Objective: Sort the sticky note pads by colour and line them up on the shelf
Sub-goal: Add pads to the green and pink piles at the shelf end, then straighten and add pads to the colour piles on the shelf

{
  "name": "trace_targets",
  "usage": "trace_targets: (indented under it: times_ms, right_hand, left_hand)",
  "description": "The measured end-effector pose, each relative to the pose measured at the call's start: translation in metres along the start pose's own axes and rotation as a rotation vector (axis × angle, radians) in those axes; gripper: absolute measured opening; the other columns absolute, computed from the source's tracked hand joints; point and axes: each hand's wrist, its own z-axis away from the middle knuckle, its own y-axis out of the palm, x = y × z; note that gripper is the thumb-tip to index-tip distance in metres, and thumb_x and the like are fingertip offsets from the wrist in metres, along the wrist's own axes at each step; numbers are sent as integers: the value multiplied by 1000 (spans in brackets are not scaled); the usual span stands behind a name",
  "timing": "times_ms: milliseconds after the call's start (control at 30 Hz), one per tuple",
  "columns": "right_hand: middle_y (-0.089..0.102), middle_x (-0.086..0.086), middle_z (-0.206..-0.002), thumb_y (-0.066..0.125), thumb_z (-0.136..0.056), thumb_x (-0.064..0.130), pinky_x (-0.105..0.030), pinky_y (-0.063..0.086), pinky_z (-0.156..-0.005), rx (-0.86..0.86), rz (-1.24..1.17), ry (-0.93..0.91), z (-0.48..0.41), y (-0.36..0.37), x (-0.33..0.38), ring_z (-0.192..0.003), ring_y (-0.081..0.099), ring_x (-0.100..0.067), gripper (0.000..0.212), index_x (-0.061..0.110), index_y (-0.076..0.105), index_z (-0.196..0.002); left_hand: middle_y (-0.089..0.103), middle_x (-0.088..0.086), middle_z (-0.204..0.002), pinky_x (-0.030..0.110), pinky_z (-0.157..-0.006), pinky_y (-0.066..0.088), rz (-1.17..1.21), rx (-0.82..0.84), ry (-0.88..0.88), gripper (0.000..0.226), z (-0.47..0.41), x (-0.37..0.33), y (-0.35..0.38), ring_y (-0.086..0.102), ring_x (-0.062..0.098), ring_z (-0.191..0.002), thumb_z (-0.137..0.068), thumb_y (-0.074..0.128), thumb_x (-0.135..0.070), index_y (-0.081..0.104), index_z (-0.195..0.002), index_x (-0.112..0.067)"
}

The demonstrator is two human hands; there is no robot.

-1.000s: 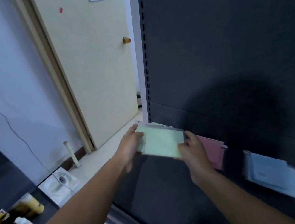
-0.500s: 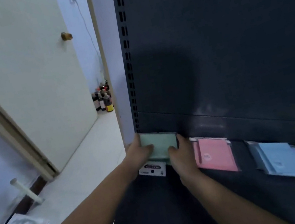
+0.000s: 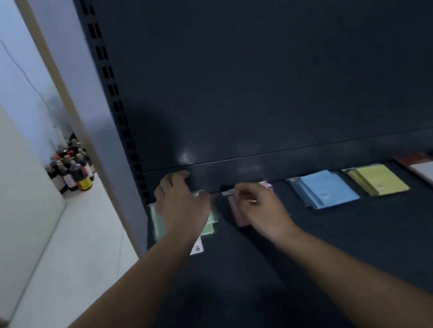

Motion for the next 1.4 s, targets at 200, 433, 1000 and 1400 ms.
trace_targets:
  times_ms: [200,433,1000,1400]
  right_hand:
    - [66,-2,-99,52,-89,3,-8,38,-73,-115,95,78,30,-106,-38,-92,59,-11,22,5,66,-107]
    - [66,-8,-107,52,-89,1,-16,40,-79,-375,181,212,91,-265,-116,-99,60,-16,26,3,63,-111]
    - [63,3,-92,56,-89,8,-15,40,-64,-836,180,409,261,-580,-253,-81,56,-6,17,14,63,-104]
    - [65,0,-97,59,-88,10,-24,43,-76,-884,213,519,208,-702,-336,-90,59,-14,19,12,65,-105]
  left_hand:
    - [58,1,-120,36,-100,38,101,321,156,37,44,-76,72,48,24,-115,-82,59,-11,56,-118,-17]
    - [63,-3,-110,31,-94,45,157,730,219,21,124,-161,178,57,17,-105,-86,57,-18,58,-107,-21]
    - [61,0,-98,30,-93,45,171,1026,385,13,332,-393,420,58,21,-102,-91,52,-16,60,-100,-17]
    - [62,2,-104,25,-87,45,200,1062,437,17,316,-489,570,57,17,-99,-91,55,-17,62,-106,-14]
